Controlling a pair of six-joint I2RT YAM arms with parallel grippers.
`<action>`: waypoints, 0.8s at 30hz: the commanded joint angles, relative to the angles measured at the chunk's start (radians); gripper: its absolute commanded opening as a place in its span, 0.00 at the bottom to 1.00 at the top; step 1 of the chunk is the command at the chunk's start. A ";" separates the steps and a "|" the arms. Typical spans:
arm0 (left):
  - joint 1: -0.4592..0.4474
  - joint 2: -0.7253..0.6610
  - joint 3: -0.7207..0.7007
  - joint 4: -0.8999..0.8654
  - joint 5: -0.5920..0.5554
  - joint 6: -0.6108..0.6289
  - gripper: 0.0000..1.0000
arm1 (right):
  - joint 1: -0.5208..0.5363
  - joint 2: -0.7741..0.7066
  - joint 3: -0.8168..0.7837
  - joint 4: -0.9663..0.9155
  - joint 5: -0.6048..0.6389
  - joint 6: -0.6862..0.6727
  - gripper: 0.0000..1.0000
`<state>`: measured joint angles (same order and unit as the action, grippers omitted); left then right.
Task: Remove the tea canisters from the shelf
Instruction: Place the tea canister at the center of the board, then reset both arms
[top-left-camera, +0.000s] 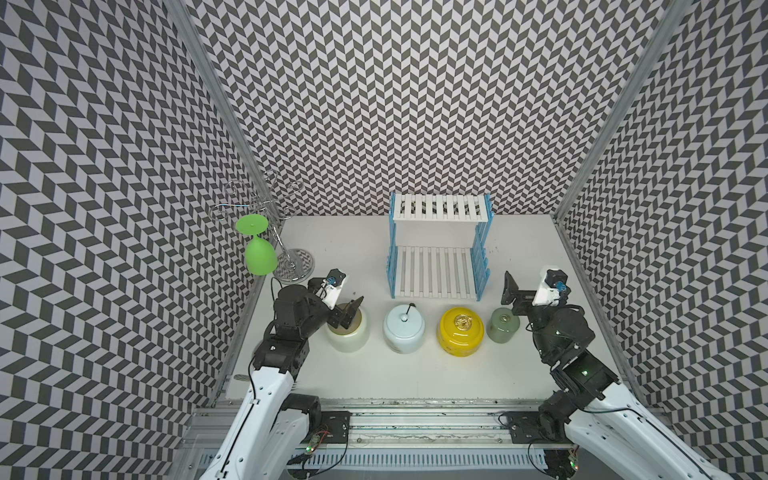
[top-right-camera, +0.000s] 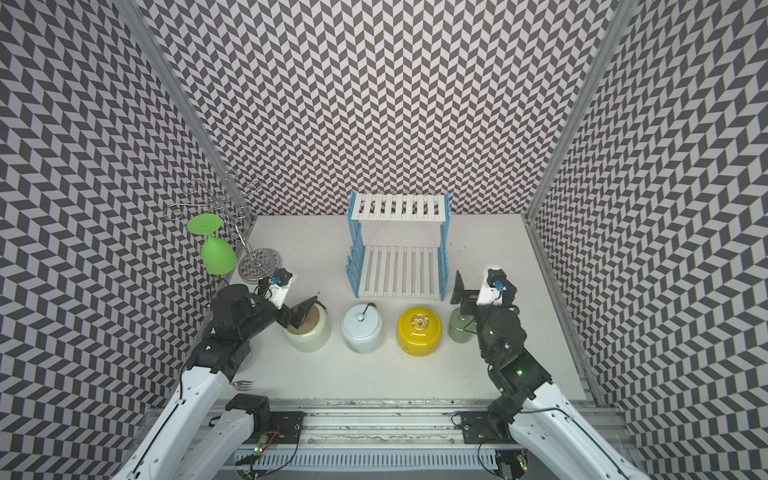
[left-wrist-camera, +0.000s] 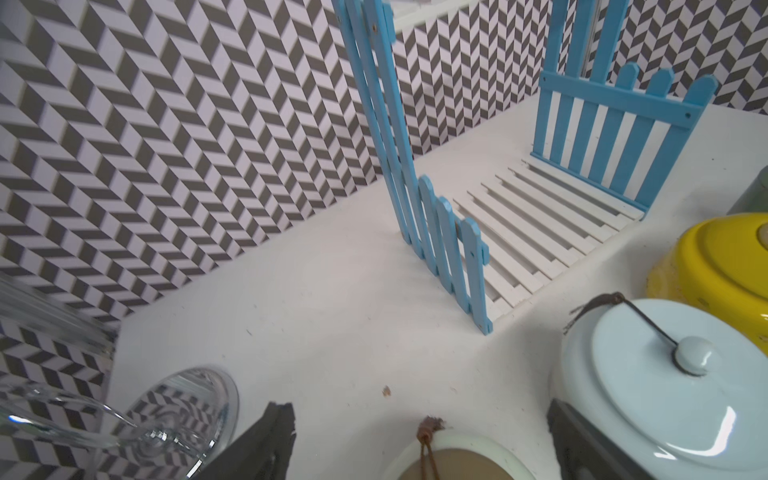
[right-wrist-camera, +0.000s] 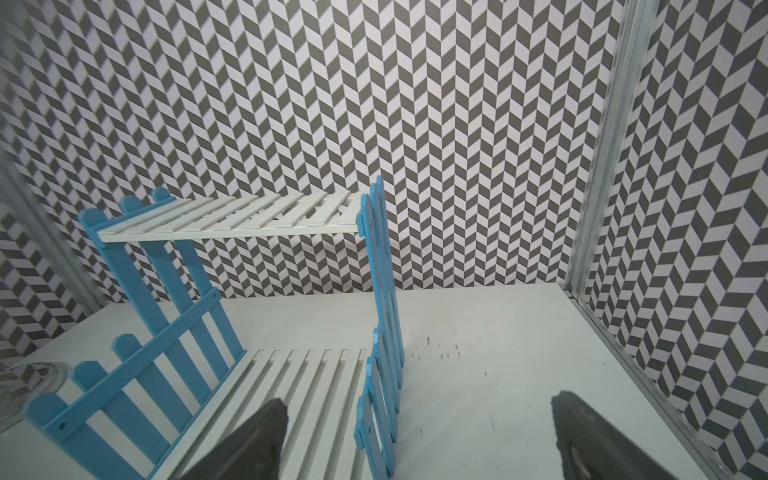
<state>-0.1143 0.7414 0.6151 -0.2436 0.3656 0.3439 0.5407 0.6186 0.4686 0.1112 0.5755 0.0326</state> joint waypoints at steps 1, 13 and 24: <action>0.007 0.033 0.044 0.041 0.028 -0.071 1.00 | -0.014 0.060 0.035 0.050 0.119 0.038 0.99; 0.017 0.262 0.072 0.334 -0.153 -0.186 1.00 | -0.146 0.275 -0.032 0.343 0.015 0.016 1.00; 0.039 0.503 -0.047 0.730 -0.169 -0.255 1.00 | -0.294 0.491 -0.052 0.455 -0.041 0.030 1.00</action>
<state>-0.0860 1.2049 0.6060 0.3134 0.2165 0.1162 0.2687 1.0740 0.4137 0.4862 0.5564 0.0494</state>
